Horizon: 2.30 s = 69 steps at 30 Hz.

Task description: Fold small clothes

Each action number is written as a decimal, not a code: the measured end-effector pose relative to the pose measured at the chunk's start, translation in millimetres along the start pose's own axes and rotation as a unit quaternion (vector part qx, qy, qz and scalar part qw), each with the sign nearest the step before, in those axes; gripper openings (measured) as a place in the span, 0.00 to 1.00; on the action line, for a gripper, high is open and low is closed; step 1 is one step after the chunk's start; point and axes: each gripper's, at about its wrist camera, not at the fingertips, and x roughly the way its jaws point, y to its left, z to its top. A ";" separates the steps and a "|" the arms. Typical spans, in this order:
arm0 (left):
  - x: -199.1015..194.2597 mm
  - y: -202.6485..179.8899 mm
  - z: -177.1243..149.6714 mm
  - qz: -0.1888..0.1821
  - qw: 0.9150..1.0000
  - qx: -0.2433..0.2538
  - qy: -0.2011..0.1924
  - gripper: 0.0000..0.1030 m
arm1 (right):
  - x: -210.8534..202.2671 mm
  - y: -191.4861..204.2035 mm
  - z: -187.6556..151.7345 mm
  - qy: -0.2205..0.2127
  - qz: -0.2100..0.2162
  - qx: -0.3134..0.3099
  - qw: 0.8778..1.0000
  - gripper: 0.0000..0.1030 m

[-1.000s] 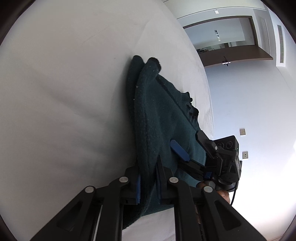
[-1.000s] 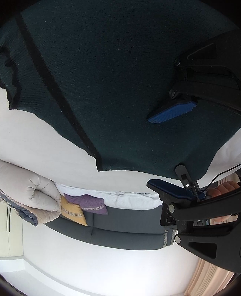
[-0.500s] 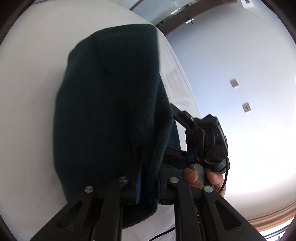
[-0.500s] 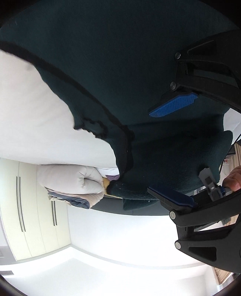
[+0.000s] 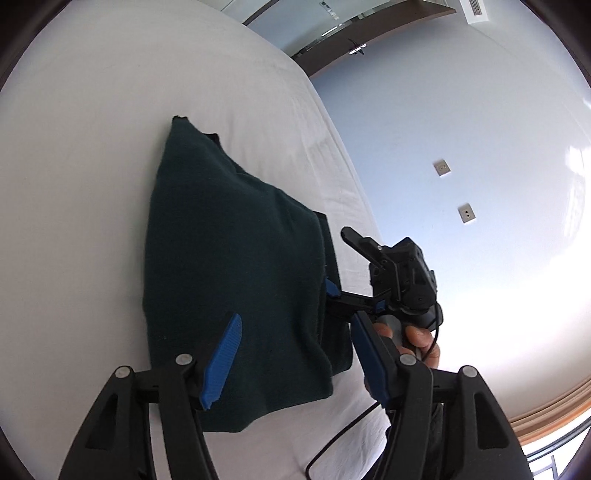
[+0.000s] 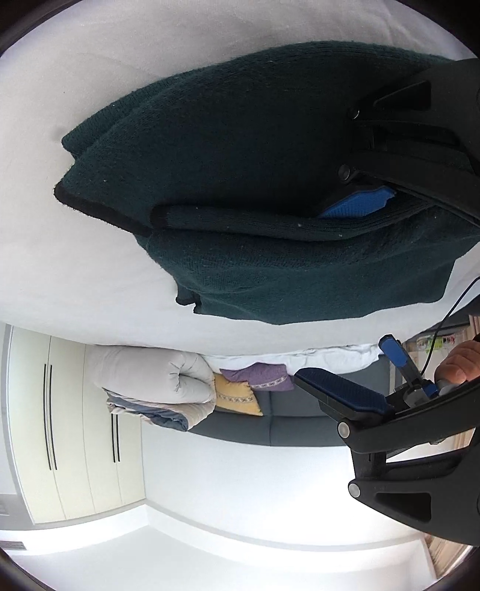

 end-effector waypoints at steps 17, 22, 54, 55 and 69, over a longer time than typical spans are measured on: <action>68.6 7.3 10.0 0.031 0.999 -0.002 0.011 0.69 | 25.7 29.2 20.9 -0.006 -0.198 -0.095 0.976 0.11; 90.7 -22.1 5.2 0.023 0.999 0.031 0.030 0.69 | -14.7 40.9 42.3 -0.007 -0.210 -0.099 0.973 0.11; 123.6 -30.4 -13.5 0.051 0.995 0.050 0.062 0.69 | -63.5 -39.0 -45.8 -0.019 -0.167 -0.033 0.985 0.11; 123.3 -30.2 -13.6 0.050 0.996 0.050 0.062 0.69 | -62.2 -36.1 -45.5 -0.021 -0.175 -0.042 0.984 0.11; 89.6 -63.6 -1.5 0.116 0.987 0.110 0.005 0.70 | -113.5 16.1 -69.3 -0.079 -0.188 -0.128 0.971 0.18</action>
